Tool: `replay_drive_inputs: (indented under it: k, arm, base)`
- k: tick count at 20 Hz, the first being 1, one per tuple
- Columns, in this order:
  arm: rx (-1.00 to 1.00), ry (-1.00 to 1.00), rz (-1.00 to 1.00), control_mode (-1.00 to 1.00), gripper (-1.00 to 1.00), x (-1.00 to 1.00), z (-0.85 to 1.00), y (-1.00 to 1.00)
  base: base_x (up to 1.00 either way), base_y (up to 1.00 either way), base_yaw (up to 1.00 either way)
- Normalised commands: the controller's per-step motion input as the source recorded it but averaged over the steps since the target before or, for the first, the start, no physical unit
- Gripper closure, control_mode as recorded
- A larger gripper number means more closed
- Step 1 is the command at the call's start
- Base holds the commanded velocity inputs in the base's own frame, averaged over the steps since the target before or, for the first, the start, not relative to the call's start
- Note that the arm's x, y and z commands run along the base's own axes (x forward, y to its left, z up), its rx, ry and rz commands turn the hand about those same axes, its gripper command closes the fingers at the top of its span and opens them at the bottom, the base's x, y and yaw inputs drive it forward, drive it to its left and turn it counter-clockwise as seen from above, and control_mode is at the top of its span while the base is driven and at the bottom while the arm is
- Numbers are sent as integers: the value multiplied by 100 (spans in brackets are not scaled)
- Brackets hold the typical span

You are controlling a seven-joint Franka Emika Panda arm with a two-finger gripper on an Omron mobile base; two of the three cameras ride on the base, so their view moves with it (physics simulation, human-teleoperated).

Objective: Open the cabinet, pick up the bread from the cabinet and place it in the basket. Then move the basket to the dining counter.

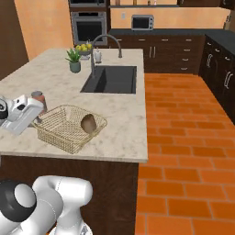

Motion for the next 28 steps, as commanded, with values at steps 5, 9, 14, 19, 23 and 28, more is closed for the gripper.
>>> replay_drive_inputs:
  k: [5,9,14,19,23,28]
  arm:
    - [0,0,0,100,100,0,0,0]
    - [0,0,0,100,100,0,0,0]
    - [0,-4,-1,-100,100,11,-6,1]
    - [-2,-7,-5,-100,100,64,-41,2]
    - [-10,-4,-2,-100,100,74,-69,0]
    - [-10,-3,-1,-100,100,44,-59,0]
  base:
    - [45,47,0]
    - [33,0,0]
    - [4,0,0]
    - [0,0,0]
    - [0,0,0]
    - [0,0,0]
